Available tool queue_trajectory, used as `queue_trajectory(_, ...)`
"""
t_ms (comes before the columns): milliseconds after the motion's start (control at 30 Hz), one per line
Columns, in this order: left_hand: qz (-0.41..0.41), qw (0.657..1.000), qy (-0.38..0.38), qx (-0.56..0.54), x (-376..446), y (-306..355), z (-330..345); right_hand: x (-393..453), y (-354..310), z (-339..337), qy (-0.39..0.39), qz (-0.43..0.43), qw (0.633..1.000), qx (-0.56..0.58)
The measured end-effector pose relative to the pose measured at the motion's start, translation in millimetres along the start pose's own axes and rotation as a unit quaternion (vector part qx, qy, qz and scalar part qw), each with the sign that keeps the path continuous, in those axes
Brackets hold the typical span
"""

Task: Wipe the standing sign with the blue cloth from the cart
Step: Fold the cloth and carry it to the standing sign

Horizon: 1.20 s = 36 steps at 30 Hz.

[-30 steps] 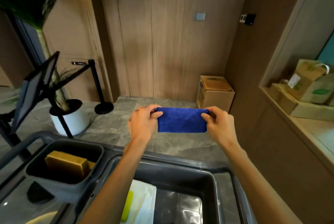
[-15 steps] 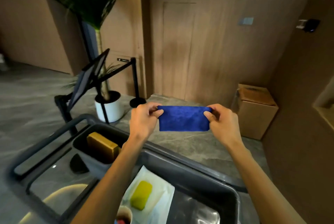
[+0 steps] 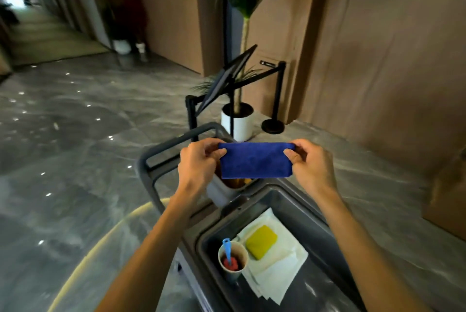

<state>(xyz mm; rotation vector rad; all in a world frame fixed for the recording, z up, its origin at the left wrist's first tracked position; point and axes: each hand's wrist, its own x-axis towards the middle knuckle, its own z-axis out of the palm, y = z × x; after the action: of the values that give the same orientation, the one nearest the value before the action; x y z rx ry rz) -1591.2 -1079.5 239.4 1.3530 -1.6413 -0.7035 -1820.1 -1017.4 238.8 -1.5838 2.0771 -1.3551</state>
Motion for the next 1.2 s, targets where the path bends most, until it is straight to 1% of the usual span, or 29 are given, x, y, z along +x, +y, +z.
queue_trajectory(233,-0.035,0.997,0.071,0.022,-16,-47,-82,-10,-52,80,-0.075,-0.047,0.996,0.028)
queue_trajectory(367,-0.059,0.991,0.111,0.037,-26,-75,-131,-21,-86,127,-0.101,-0.090,0.990,0.039)
queue_trajectory(500,-0.090,0.982,0.160,0.035,-38,-105,-183,-33,-127,174,-0.155,-0.131,0.977,0.058)
queue_trajectory(633,-0.119,0.971,0.204,0.034,-50,-132,-238,-51,-170,219,-0.178,-0.166,0.967,0.071)
queue_trajectory(800,-0.127,0.961,0.245,0.030,-78,-164,-301,-80,-221,272,-0.231,-0.188,0.948,0.112)
queue_trajectory(1000,-0.167,0.932,0.316,0.054,-124,-197,-376,-129,-282,334,-0.290,-0.225,0.920,0.137)
queue_trajectory(1200,-0.220,0.890,0.392,0.078,-183,-223,-440,-192,-333,389,-0.364,-0.251,0.883,0.159)
